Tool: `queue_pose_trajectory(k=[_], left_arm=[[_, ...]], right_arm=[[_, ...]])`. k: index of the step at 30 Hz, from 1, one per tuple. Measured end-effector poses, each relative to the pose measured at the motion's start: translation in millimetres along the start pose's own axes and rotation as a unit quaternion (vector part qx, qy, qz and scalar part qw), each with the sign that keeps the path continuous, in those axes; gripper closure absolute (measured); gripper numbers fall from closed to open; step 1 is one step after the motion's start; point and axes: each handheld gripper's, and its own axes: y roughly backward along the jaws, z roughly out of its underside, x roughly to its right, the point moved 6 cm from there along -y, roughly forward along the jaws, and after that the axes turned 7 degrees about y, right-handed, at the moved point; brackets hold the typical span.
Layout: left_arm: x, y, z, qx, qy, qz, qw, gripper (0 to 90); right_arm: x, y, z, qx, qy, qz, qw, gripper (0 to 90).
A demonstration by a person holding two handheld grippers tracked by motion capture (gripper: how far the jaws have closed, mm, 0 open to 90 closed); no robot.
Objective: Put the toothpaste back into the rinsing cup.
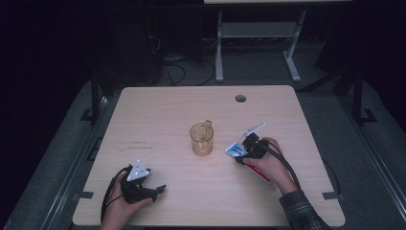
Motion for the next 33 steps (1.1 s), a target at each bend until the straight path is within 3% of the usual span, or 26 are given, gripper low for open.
queue_pose_trajectory(k=[5,10,14,28,33], left_arm=[[0.0,0.0,0.0,0.000,0.000,0.000,1.0000,13.3],[0.0,0.0,0.1,0.000,-0.001,0.000,1.0000,13.4],[0.1,0.0,0.1,0.000,-0.001,0.001,1.0000,13.3],[0.3,0.0,0.1,0.000,-0.001,0.002,1.0000,13.3],[0.4,0.0,0.1,0.000,-0.001,0.002,1.0000,13.3]], right_arm=[[-0.5,-1.6,-1.3,-0.007,0.003,-0.002,1.0000,41.5],[-1.8,-2.2,-0.5,-0.009,0.017,0.012,0.9997,41.4],[-2.5,-1.7,-0.2,-0.008,0.013,0.014,0.9998,43.6],[-4.6,1.5,-1.6,-0.026,0.006,0.019,0.9995,58.9],[-2.1,5.7,-1.5,-0.022,-0.004,0.017,0.9996,69.1]])
